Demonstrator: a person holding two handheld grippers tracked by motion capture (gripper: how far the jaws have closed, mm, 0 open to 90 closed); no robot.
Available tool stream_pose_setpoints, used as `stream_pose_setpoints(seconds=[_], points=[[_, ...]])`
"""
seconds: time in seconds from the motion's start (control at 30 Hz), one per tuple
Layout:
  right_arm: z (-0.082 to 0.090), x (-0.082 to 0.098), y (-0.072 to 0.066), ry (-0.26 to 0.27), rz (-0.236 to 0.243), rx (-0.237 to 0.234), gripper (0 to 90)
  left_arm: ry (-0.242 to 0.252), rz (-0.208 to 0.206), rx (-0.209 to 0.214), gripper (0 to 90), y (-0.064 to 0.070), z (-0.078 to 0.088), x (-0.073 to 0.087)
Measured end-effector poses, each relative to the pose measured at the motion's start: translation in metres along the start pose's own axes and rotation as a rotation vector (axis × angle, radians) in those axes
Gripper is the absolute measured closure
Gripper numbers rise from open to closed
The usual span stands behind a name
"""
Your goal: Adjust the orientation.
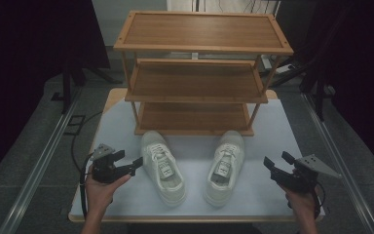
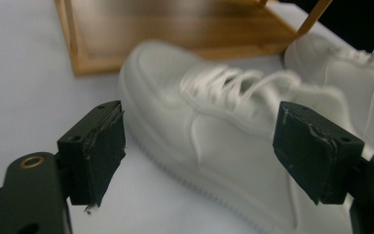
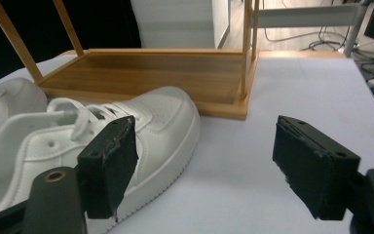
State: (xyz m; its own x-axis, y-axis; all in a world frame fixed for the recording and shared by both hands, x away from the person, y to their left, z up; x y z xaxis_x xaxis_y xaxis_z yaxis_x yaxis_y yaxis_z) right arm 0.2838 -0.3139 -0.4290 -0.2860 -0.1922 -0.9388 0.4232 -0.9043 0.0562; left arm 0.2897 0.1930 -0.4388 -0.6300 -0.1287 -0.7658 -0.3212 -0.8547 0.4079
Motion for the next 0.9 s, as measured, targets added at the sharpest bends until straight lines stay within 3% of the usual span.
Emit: stream_pose_setpoints(seconds=[0.1, 0.2, 0.3, 0.4, 0.53, 0.57, 0.6, 0.67, 0.7, 0.77, 0.8, 0.83, 0.9], points=[[0.009, -0.012, -0.009, 0.041, 0.039, -0.027, 32.1, 0.041, 0.013, 0.01, 21.2, 0.001, 0.002, 0.002], [0.016, -0.022, -0.022, 0.073, 0.079, -0.061, 39.5, 0.044, 0.022, 0.016, 22.0, -0.002, 0.004, 0.008], [0.019, -0.03, -0.041, 0.094, 0.114, -0.117, 48.8, 0.055, 0.042, 0.034, 23.9, -0.004, 0.009, 0.012], [0.019, -0.038, -0.063, 0.106, 0.161, -0.155, 61.7, 0.061, 0.036, 0.036, 24.0, -0.003, 0.015, 0.014], [0.02, -0.046, -0.1, 0.125, 0.171, -0.295, 72.6, 0.082, 0.065, 0.046, 24.9, -0.004, 0.023, 0.015], [0.02, -0.046, -0.1, 0.125, 0.171, -0.295, 72.6, 0.082, 0.065, 0.046, 25.3, -0.004, 0.023, 0.015], [0.015, -0.046, -0.124, 0.104, 0.216, -0.35, 77.4, 0.083, 0.071, 0.045, 25.4, -0.004, 0.024, 0.015], [0.013, -0.046, -0.131, 0.093, 0.226, -0.371, 79.5, 0.079, 0.077, 0.048, 25.4, -0.005, 0.025, 0.014], [0.005, -0.045, -0.151, 0.059, 0.252, -0.414, 83.2, 0.078, 0.084, 0.05, 25.4, -0.005, 0.025, 0.014], [0.002, -0.044, -0.156, 0.049, 0.264, -0.422, 84.5, 0.075, 0.09, 0.053, 25.4, -0.004, 0.025, 0.014], [-0.003, -0.042, -0.163, 0.036, 0.268, -0.431, 85.5, 0.071, 0.095, 0.057, 25.5, -0.004, 0.025, 0.014], [-0.012, -0.037, -0.177, 0.002, 0.243, -0.465, 86.7, 0.063, 0.091, 0.055, 25.5, -0.004, 0.024, 0.016], [-0.021, -0.03, -0.192, -0.03, 0.267, -0.479, 87.0, 0.057, 0.091, 0.067, 25.5, -0.003, 0.022, 0.017]])
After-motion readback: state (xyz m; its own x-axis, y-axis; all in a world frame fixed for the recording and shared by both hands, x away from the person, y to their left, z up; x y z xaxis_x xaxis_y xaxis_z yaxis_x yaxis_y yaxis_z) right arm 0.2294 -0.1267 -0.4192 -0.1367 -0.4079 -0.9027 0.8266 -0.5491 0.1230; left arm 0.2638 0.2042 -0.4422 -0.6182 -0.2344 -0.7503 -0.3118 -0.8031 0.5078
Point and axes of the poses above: each handheld gripper's, and its own axes: z roughly backward along the jaws, x roughly out of its underside, y roughly to its right, the point moved 3 cm from there along -z, roughly forward along the jaws, and after that the axes turned 11 degrees about z, right-handed, at the moved point
